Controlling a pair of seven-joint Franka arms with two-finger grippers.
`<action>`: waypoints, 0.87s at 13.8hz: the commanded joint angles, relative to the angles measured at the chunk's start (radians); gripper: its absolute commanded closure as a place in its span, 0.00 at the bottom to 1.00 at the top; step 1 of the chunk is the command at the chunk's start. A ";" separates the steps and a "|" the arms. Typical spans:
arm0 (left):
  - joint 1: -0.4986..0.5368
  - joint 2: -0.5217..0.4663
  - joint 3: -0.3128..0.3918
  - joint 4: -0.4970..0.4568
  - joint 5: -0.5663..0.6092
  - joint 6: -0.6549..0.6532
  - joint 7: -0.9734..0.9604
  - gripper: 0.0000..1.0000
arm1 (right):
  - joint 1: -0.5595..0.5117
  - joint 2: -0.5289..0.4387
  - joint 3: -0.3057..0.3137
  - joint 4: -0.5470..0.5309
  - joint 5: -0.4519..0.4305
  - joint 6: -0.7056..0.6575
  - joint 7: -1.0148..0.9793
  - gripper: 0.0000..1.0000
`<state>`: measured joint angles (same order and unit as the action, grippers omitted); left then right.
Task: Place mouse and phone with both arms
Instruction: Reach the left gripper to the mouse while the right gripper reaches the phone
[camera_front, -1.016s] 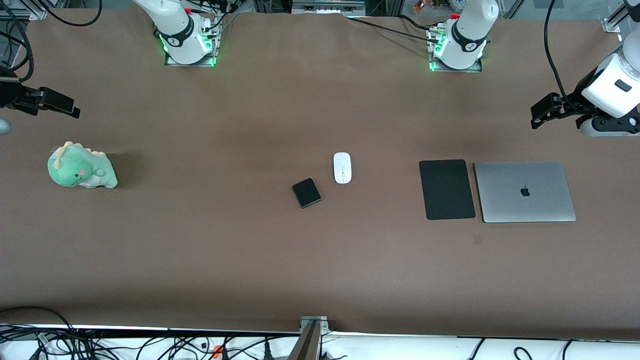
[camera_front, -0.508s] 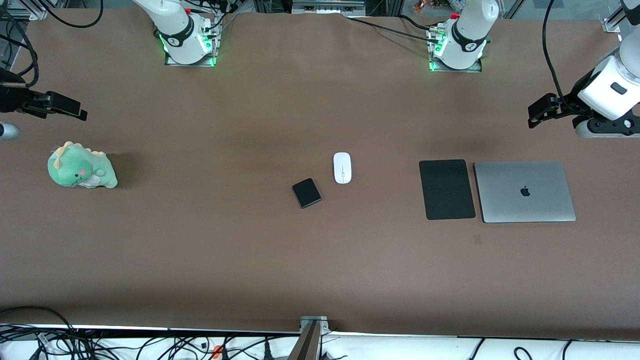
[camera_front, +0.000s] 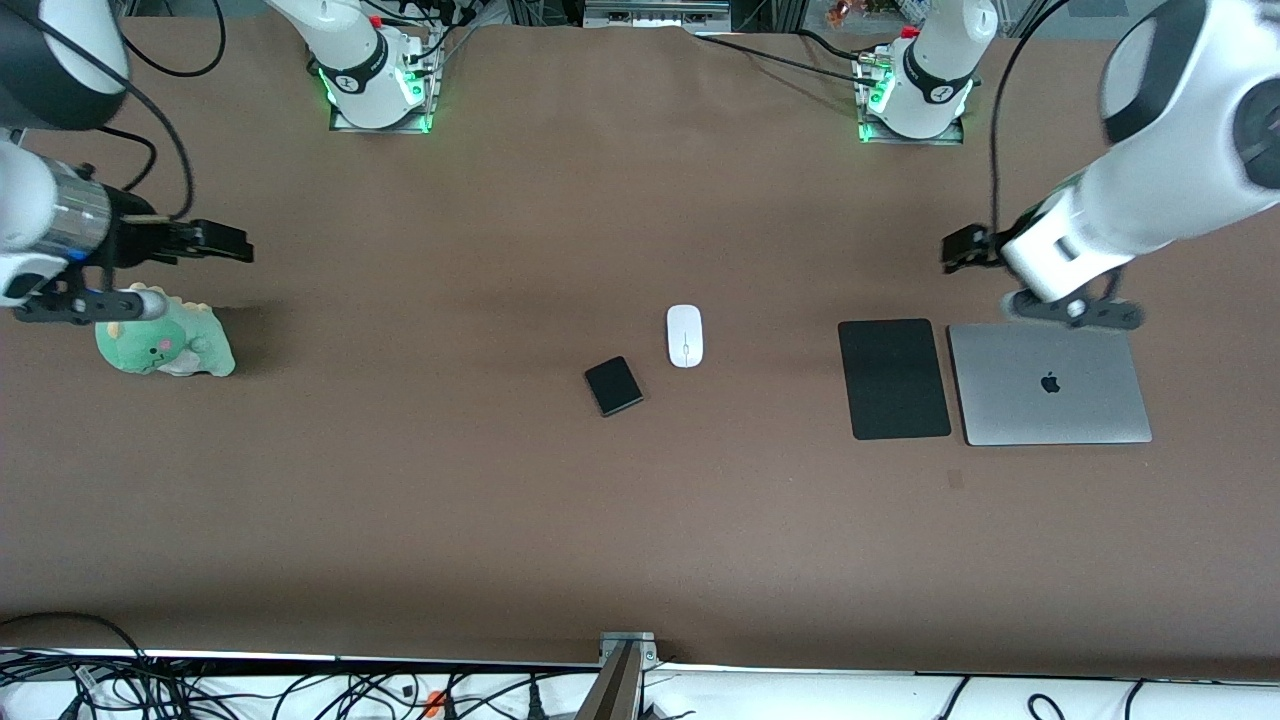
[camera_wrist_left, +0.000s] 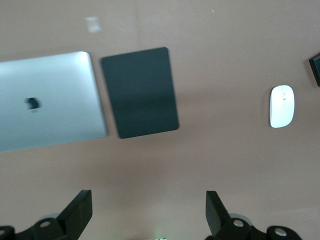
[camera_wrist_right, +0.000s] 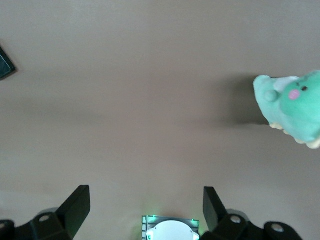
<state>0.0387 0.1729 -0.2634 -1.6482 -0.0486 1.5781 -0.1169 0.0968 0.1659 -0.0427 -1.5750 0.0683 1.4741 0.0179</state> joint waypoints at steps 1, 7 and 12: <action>-0.009 0.106 -0.063 0.042 -0.013 0.014 -0.073 0.00 | 0.011 0.050 0.030 -0.008 0.013 0.051 0.027 0.00; -0.212 0.282 -0.065 0.030 -0.002 0.337 -0.393 0.00 | 0.026 0.165 0.030 -0.004 0.008 0.136 0.007 0.00; -0.382 0.471 -0.060 0.027 0.235 0.588 -0.726 0.00 | 0.090 0.237 0.030 -0.004 0.015 0.271 0.045 0.00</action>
<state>-0.2940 0.5711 -0.3321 -1.6505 0.0822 2.1179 -0.7347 0.1789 0.3858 -0.0111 -1.5842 0.0692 1.7160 0.0442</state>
